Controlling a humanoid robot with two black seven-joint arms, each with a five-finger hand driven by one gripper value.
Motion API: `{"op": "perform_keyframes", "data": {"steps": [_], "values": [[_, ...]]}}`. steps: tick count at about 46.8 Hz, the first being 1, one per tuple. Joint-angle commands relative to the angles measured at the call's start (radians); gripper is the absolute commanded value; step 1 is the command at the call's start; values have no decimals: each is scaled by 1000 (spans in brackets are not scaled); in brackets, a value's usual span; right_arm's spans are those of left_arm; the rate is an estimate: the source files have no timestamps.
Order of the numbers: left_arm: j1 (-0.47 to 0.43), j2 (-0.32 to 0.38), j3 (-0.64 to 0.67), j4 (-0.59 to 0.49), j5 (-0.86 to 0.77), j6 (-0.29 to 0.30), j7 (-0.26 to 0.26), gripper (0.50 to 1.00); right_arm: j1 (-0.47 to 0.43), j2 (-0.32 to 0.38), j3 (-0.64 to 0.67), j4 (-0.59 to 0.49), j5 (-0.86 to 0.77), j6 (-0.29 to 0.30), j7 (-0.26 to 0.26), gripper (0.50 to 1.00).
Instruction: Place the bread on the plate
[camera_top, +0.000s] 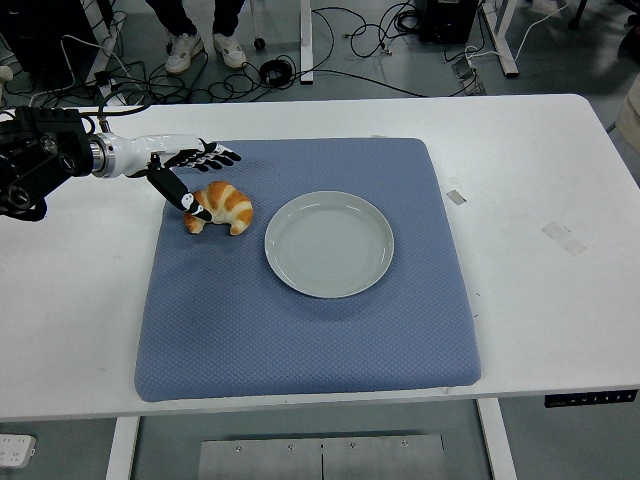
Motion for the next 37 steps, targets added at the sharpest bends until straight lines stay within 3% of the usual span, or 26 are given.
{"op": "perform_keyframes", "data": {"steps": [1,18,37], "values": [[14,-7,-11,0,-14,7,0,933,0,0,-1,0,0,-1,1,1000],[34,-21,-14,0,-25,10,0,877,0,0,-1,-2,0,-1,0,1000],[40,-23,-14,1,-25,13,0,752,0,0,-1,-2,0,-1,1,1000]]}}
